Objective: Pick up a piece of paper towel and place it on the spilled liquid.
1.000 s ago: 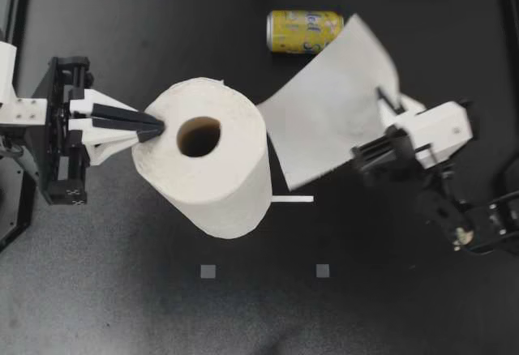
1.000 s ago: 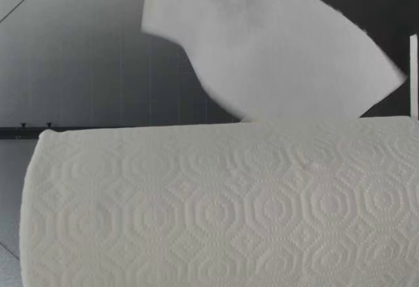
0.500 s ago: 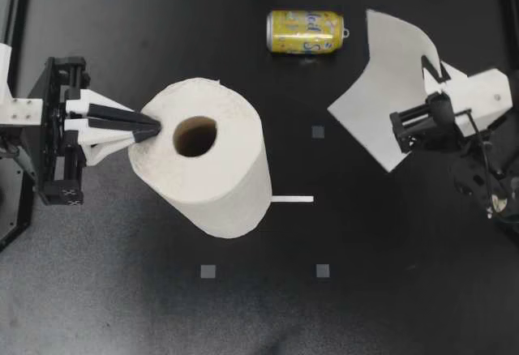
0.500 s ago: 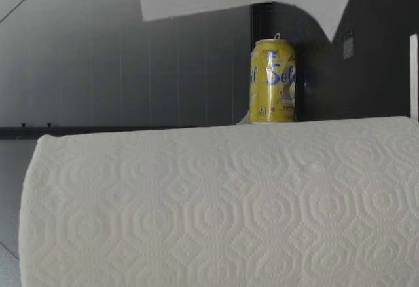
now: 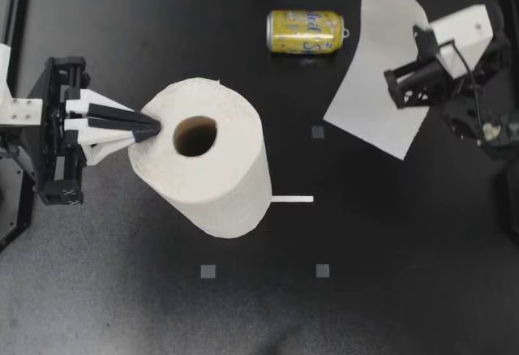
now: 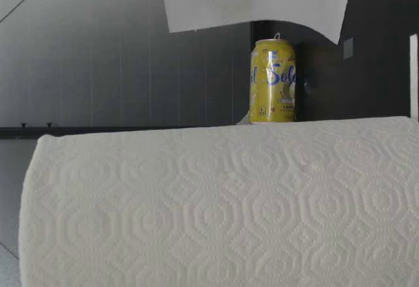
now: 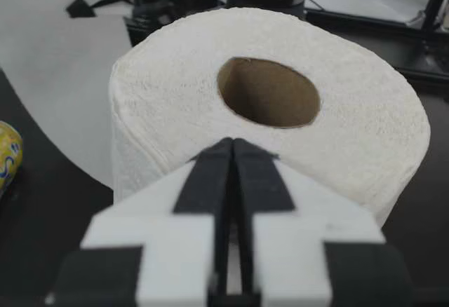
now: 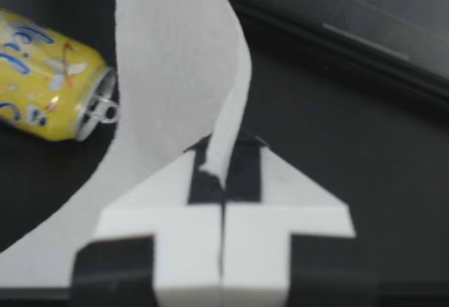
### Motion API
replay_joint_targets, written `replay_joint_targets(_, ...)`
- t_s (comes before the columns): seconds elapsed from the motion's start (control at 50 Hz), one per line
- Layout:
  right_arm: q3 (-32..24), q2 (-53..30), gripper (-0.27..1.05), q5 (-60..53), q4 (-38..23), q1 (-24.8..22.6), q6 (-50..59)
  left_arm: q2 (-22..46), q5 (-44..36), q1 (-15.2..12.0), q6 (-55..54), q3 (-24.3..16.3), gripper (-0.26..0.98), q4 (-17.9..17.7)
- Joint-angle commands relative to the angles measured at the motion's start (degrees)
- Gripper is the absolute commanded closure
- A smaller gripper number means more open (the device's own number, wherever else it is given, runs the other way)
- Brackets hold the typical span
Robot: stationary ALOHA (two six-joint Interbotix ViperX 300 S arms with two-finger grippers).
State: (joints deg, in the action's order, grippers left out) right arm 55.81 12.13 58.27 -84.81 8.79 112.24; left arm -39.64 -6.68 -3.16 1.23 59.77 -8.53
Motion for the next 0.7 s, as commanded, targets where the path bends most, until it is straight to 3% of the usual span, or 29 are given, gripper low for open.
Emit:
replay_joint_targets(0.0,-0.62,-0.35,0.92,-2.99,-1.93,3.87,0.00,0.79,0.44,0.18,-0.26,1.23,0.67,-0.09)
replay_joint_targets(0.36,-2.90,-7.65,0.92,-11.78,-8.09,16.00,0.09,0.79,0.44,0.09,-0.44,1.32,0.67,-0.18)
replay_joint_targets(0.68,-7.21,-14.94,0.91,-18.37,-10.46,22.50,0.18,0.70,0.44,0.09,-0.35,1.41,0.67,-0.18)
